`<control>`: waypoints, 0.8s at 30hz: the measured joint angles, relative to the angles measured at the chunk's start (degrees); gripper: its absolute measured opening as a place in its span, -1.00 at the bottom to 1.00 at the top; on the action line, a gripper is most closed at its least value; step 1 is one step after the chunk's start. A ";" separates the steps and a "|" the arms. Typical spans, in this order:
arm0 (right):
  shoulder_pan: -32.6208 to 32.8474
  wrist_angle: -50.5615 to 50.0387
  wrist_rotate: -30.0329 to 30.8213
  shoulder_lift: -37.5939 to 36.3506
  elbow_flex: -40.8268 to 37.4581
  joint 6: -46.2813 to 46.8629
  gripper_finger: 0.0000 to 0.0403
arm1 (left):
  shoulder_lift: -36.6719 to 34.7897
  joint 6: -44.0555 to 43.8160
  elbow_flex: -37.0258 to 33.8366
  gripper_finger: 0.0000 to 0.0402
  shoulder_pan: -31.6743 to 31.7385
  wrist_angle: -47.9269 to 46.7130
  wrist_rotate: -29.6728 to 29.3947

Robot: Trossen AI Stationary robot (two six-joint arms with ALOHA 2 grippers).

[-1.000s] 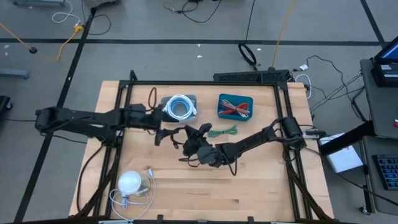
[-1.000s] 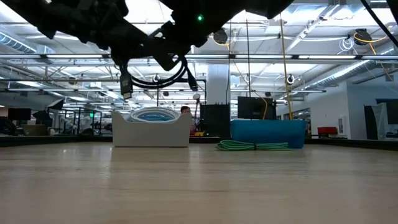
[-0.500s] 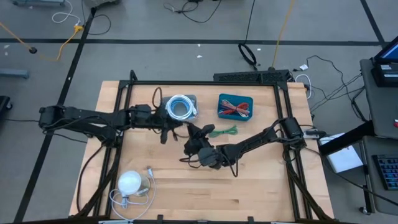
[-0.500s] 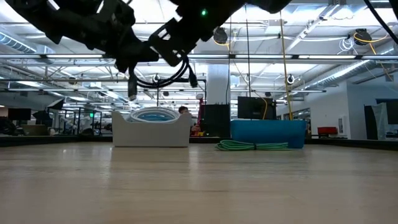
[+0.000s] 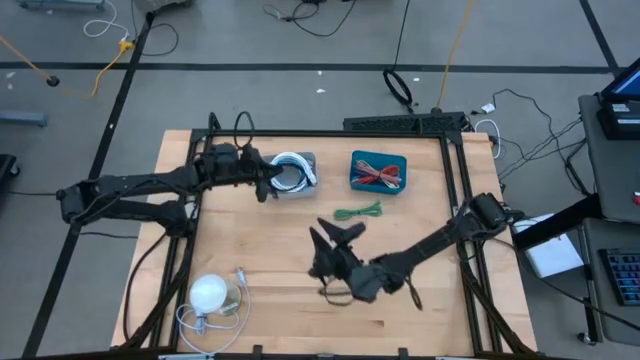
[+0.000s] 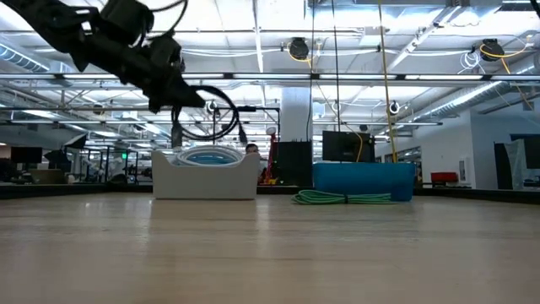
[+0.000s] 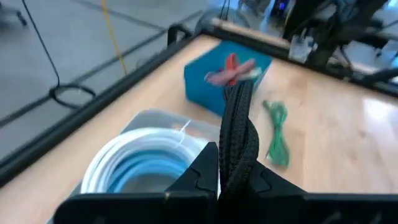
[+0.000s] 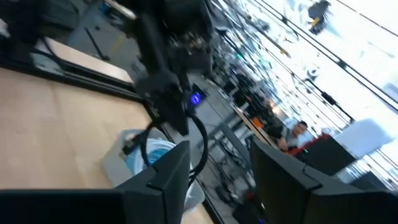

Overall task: Pick & Place USB Port
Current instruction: Put the black hdmi cable into the gray bin

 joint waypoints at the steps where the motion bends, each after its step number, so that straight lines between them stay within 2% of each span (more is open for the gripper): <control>1: 0.80 0.02 -0.09 -0.08 0.00 -0.01 -0.19 | 0.46 0.59 0.00 -0.93 1.36 -0.46 1.41; 11: 3.30 1.40 -0.23 -0.28 0.00 -0.36 -0.20 | 7.46 4.08 0.02 -0.93 9.41 6.11 14.02; 24: 3.15 1.44 -0.38 -0.28 0.00 0.23 -0.22 | 18.90 6.24 0.17 -0.93 12.44 10.80 15.87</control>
